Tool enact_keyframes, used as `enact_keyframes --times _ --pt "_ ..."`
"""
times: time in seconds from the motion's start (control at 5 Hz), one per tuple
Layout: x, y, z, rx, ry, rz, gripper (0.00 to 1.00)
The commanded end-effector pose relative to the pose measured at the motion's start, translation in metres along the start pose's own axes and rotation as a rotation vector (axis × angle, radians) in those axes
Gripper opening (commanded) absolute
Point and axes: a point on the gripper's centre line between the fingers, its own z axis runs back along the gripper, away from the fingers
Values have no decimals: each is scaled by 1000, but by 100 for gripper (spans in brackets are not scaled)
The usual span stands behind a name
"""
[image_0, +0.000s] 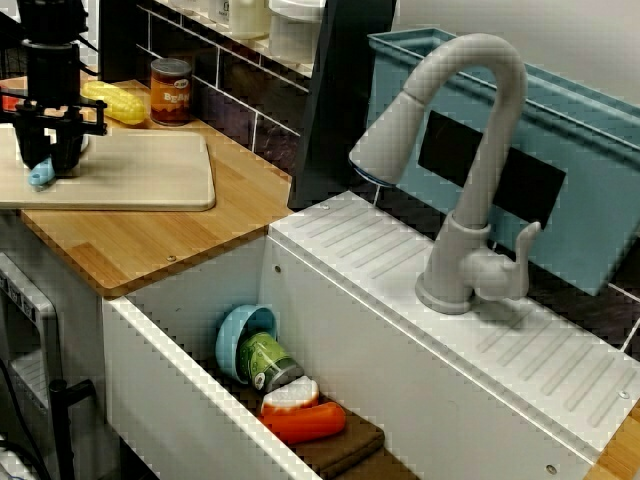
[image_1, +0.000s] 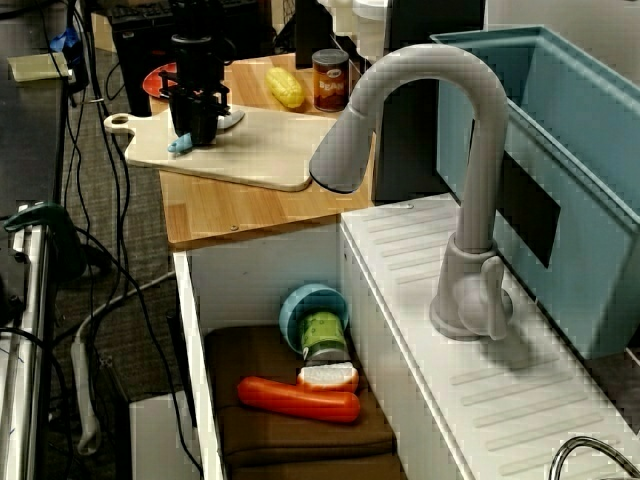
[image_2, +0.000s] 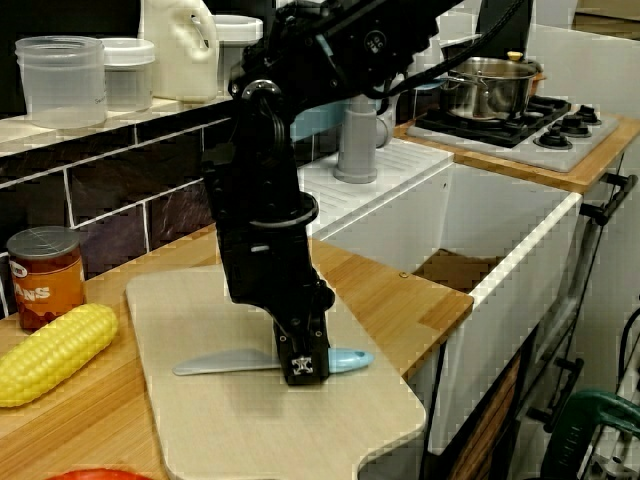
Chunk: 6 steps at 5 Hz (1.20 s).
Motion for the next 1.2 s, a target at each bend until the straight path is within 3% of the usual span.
enact_keyframes --times 0.0,0.4,0.6,1.0 --pt "7 6 25 -12 -65 -32 0" --pt "21 3 26 -38 -35 -96 0" --pt "20 -8 25 -20 -54 -129 0" --pt "-5 -39 17 20 -65 -256 0"
